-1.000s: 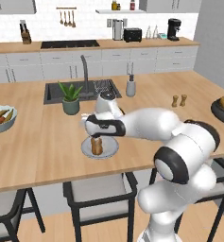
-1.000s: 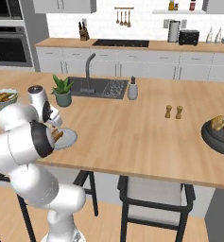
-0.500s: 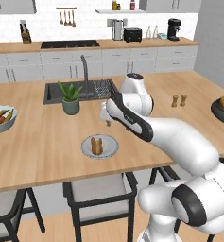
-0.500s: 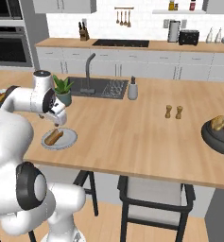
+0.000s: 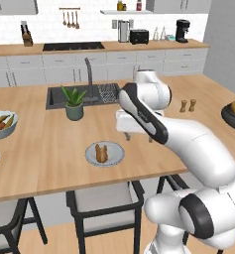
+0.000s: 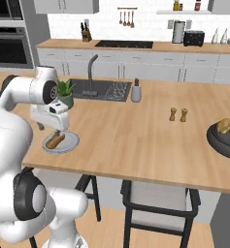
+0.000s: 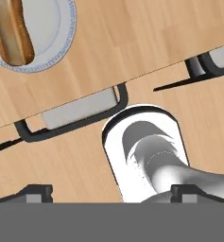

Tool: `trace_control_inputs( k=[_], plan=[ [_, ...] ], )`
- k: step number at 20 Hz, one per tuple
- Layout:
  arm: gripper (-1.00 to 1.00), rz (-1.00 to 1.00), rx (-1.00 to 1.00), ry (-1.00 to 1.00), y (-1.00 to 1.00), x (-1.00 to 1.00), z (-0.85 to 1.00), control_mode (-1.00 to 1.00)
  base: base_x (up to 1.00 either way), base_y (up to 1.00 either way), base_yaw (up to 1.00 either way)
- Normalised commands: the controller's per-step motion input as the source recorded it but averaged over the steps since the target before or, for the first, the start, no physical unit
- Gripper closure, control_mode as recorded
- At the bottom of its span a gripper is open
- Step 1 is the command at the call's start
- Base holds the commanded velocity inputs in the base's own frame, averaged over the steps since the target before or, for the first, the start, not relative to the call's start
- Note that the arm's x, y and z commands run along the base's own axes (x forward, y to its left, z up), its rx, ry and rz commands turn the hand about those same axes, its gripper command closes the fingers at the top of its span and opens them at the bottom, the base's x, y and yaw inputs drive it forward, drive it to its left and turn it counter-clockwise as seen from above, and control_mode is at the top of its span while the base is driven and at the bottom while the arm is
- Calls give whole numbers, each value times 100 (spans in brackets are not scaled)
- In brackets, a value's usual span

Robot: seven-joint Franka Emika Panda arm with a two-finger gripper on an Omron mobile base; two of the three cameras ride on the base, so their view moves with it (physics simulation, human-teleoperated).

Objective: Place one bun and one sausage from the bowl on each plate.

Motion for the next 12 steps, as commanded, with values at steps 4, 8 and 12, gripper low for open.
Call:
trace_control_inputs(
  k=[4, 8, 12],
  plan=[
    [-100, 0, -3, 7, 0, -18, -3, 100, -71, -25, 0],
    [-100, 0, 0, 0, 0, 0, 0, 100, -73, -100, 0],
    [-100, 0, 0, 0, 0, 0, 0, 100, -10, -100, 2]
  ],
)
